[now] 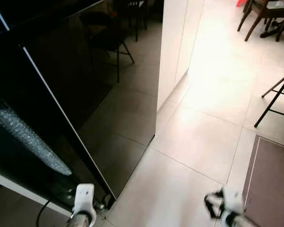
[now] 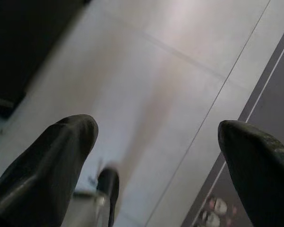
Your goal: Restocking fridge
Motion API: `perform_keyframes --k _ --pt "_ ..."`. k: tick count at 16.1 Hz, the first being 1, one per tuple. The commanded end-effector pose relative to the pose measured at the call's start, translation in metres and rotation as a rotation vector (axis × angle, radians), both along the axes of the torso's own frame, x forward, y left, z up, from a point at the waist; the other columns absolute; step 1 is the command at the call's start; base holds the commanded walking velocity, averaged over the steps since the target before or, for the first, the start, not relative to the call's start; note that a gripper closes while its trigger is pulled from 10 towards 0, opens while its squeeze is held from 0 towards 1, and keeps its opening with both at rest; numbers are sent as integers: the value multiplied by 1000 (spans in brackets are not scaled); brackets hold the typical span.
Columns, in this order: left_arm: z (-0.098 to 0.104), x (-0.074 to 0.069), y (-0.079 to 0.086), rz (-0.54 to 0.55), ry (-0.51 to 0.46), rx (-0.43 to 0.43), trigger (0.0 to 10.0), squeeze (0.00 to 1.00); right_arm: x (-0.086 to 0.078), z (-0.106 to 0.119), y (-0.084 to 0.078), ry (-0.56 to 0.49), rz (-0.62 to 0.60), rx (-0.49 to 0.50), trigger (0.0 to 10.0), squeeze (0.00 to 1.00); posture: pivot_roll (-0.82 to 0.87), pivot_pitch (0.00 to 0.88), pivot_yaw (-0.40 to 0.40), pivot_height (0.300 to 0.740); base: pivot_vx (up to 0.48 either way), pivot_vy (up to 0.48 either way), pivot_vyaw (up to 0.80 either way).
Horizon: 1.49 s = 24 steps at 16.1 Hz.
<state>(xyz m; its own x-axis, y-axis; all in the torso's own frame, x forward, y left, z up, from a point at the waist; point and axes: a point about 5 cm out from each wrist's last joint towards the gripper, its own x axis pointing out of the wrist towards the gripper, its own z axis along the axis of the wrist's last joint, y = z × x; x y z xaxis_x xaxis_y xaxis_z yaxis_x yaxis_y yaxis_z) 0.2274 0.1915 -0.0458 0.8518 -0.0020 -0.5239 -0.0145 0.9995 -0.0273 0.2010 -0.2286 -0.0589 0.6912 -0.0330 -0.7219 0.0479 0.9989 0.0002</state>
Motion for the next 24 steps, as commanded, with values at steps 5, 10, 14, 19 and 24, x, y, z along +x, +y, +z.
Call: perform_keyframes --k 5,10,14,19,24 --pt "30 25 1 70 -221 95 10000 0 -28 -23 26 94 65 -14 10000 0 -112 79 33 740 0 0 0" --pt "48 36 6 165 -340 148 10000 0 -35 -27 22 126 85 -28 10000 0 -112 70 26 740 0 0 0" --pt "62 46 8 208 -407 157 10000 0 -38 -27 14 148 77 -36 10000 0 -114 76 22 740 0 0 0" --pt "75 57 15 281 -448 217 10000 0 -41 -29 14 169 79 -35 10000 0 -117 91 18 740 0 0 0" --pt "77 57 27 331 -442 230 10000 0 -38 -29 20 169 80 -27 10000 0 -117 95 17 740 0 0 0"
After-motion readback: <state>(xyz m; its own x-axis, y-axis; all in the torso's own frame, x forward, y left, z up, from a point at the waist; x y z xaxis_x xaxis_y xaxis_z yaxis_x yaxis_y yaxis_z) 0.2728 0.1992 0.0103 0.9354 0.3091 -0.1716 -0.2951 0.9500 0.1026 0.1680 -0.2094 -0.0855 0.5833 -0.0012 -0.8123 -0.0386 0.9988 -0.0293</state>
